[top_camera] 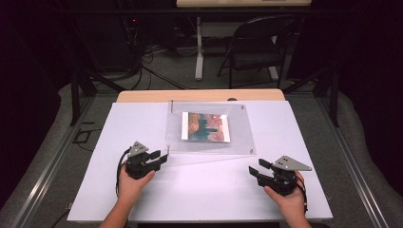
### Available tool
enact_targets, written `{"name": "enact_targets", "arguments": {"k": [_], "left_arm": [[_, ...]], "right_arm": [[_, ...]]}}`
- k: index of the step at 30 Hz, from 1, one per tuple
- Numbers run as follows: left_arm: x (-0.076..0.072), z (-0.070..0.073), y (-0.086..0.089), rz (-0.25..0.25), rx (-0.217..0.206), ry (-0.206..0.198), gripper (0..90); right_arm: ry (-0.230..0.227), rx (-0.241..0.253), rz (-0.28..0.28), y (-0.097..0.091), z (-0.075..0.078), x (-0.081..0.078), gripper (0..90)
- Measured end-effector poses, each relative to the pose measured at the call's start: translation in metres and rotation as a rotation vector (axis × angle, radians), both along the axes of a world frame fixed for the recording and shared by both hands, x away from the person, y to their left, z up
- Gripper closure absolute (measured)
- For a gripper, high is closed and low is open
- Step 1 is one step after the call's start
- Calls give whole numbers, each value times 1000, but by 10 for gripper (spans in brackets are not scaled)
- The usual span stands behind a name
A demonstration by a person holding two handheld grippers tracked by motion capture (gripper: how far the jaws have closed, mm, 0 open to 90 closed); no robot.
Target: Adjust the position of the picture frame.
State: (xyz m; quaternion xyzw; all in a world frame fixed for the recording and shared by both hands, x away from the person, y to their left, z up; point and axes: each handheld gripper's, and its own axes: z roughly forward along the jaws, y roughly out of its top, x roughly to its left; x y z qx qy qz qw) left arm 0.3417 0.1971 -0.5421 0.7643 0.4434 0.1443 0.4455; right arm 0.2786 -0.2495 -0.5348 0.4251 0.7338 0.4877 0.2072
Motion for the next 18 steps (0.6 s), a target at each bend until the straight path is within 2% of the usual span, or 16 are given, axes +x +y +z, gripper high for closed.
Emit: {"name": "enact_targets", "arguments": {"k": [5,7,9,18], "left_arm": [[14,-6,-7,-12,34,12,665],[18,-8,-11,-24,67,15,671],[21,-10,-13,-28,83,12,688],[32,-15,-18,-25,83,9,762]], "right_arm": [[8,10,-1,-1,-1,0,469],[13,13,-4,-2,-1,0,469],[19,20,-2,-3,-2,0,469],[28,28,-4,-4,-3,0,469]]}}
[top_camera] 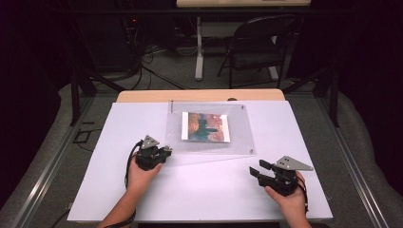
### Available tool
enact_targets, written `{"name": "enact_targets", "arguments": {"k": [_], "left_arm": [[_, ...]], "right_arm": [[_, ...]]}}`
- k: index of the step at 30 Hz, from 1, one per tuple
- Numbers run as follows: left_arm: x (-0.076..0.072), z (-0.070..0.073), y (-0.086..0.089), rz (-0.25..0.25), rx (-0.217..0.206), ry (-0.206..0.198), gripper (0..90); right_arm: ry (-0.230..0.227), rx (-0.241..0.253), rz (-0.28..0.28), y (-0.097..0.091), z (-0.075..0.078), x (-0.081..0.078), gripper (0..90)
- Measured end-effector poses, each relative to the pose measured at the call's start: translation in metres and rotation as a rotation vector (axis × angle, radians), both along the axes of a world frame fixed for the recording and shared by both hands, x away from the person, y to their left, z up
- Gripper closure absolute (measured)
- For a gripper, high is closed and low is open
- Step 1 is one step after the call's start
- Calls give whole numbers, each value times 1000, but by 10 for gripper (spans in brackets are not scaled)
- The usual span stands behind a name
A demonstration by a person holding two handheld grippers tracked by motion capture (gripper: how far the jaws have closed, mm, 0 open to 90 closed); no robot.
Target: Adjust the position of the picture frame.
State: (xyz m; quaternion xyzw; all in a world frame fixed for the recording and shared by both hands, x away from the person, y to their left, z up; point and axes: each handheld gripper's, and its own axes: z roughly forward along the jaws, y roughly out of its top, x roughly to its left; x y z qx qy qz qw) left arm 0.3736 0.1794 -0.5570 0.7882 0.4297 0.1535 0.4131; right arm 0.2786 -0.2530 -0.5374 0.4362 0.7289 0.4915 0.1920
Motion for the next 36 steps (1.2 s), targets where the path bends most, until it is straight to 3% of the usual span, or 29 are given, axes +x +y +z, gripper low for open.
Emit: {"name": "enact_targets", "arguments": {"k": [11,17,22,29,36], "left_arm": [[2,-3,0,-13,-22,-7,784],[4,-3,2,-9,-56,9,786],[2,-1,1,-21,-47,7,794],[-12,9,-8,-82,-62,-2,804],[-34,15,-30,-174,-65,8,816]], "right_arm": [[9,8,1,0,-2,1,468],[17,12,0,-1,-2,1,468],[28,22,-4,-2,-3,2,468],[31,27,-5,-2,-3,2,468],[33,26,-1,0,-4,1,468]]}}
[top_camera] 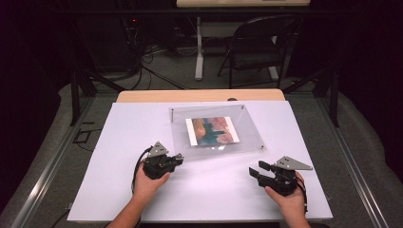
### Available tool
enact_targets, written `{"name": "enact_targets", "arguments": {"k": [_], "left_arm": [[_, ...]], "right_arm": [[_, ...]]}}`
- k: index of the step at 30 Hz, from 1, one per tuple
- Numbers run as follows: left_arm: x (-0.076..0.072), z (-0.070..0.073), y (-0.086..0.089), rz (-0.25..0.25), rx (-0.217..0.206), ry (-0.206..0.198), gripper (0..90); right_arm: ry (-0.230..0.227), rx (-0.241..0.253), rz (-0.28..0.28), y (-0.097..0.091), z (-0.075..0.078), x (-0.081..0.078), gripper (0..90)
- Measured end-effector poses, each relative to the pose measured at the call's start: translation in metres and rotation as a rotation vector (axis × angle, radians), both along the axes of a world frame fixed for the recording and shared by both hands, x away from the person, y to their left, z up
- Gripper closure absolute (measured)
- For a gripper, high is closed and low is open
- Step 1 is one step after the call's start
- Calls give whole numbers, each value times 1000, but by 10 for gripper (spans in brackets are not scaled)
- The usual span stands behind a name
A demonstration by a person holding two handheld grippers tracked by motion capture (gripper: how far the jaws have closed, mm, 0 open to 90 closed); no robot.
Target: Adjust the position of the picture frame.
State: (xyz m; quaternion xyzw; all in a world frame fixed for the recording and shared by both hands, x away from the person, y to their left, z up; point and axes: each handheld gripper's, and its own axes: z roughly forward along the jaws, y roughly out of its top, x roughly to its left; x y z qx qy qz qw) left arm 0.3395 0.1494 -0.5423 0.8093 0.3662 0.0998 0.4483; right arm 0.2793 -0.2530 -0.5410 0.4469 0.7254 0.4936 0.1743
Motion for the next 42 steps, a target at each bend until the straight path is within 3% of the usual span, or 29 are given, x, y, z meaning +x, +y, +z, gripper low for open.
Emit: {"name": "enact_targets", "arguments": {"k": [18,22,27,34,38,42], "left_arm": [[-36,-3,-59,-165,-37,32,819],[-39,-10,-68,-193,-4,40,813],[-39,-12,-67,-195,-11,33,809],[-39,-10,-59,-192,-46,76,776],[-41,-4,-44,-185,-61,78,736],[-39,3,-22,-148,-79,63,708]], "right_arm": [[0,-6,28,8,1,-5,468],[1,-5,30,8,0,-5,469],[-1,-2,30,8,0,-5,469],[1,0,31,9,0,-6,468],[-1,-1,32,8,0,-6,468],[3,4,32,7,0,-6,468]]}}
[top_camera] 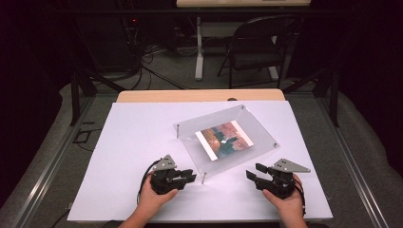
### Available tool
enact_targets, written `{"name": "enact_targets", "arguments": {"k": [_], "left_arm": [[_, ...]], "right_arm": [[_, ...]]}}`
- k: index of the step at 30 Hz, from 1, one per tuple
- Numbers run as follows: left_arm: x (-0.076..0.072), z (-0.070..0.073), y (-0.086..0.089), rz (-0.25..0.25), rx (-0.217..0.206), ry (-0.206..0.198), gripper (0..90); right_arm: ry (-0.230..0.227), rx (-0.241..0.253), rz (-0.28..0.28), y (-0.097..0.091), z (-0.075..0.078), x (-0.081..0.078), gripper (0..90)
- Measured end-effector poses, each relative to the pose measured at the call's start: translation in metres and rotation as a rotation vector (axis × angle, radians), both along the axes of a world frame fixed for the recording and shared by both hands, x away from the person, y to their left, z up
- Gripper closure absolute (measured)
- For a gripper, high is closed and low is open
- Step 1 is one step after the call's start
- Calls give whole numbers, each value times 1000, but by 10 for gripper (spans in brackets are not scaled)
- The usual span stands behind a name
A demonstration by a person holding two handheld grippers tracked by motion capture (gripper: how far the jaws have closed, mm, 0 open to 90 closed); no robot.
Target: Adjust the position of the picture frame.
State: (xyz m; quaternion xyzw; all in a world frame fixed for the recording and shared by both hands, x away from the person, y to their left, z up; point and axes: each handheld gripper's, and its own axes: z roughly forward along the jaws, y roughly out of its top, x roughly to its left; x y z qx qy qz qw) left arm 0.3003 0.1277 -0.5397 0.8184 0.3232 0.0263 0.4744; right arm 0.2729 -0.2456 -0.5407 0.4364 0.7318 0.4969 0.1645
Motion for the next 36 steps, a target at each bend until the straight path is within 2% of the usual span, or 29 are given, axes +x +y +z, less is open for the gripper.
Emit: {"name": "enact_targets", "arguments": {"k": [3,6,8,13,16,20,22,25,28,36], "left_arm": [[12,6,15,63,10,-33,699],[35,10,29,127,21,-67,683],[52,10,36,165,23,-67,661],[86,4,42,245,67,-109,623],[102,-4,44,281,58,-98,626],[117,-9,42,292,89,-108,629],[124,-11,40,284,99,-94,656],[132,-12,35,286,118,-101,657],[140,-15,30,308,139,-101,677],[153,-21,25,329,176,-83,740]], "right_arm": [[2,5,1,1,-1,0,468],[2,2,4,3,-1,0,468],[4,7,0,2,-1,-1,467],[4,12,-1,1,-1,0,467],[8,16,-3,0,-1,-1,464],[1,31,-1,0,0,-3,462],[-6,33,-2,0,0,-5,461],[-3,29,-1,-1,0,-6,461],[0,28,-8,-2,0,-8,461],[-5,30,-19,-4,0,-13,461]]}}
